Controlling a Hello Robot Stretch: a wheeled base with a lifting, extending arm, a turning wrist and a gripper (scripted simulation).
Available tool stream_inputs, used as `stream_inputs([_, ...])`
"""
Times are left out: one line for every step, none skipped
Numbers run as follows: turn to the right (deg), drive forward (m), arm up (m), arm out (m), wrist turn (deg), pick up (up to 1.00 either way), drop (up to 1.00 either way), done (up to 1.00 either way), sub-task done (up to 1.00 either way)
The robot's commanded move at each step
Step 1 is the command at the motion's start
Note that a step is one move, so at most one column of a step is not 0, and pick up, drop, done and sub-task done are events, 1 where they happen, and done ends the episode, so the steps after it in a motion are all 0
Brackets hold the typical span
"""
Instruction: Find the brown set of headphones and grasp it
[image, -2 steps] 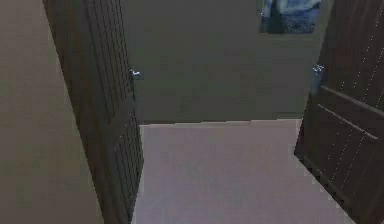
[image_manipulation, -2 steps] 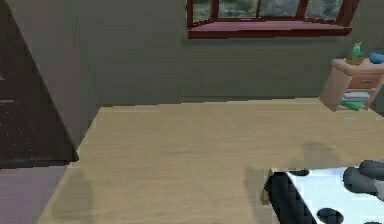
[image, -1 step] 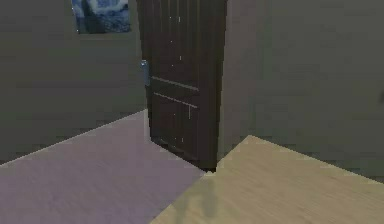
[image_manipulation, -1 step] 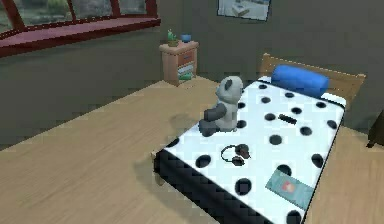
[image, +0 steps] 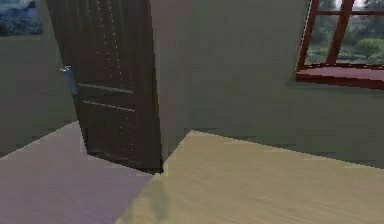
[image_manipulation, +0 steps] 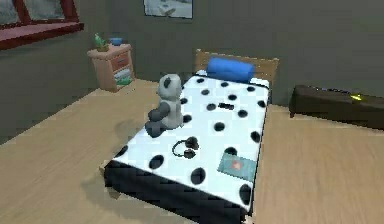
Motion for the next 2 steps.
stream_inputs([45.0, 0.00, 0.00, 0.00, 0.0, 0.00, 0.00, 0.00, 0.00])
stream_inputs([45.0, 0.00, 0.00, 0.00, 0.0, 0.00, 0.00, 0.00, 0.00])
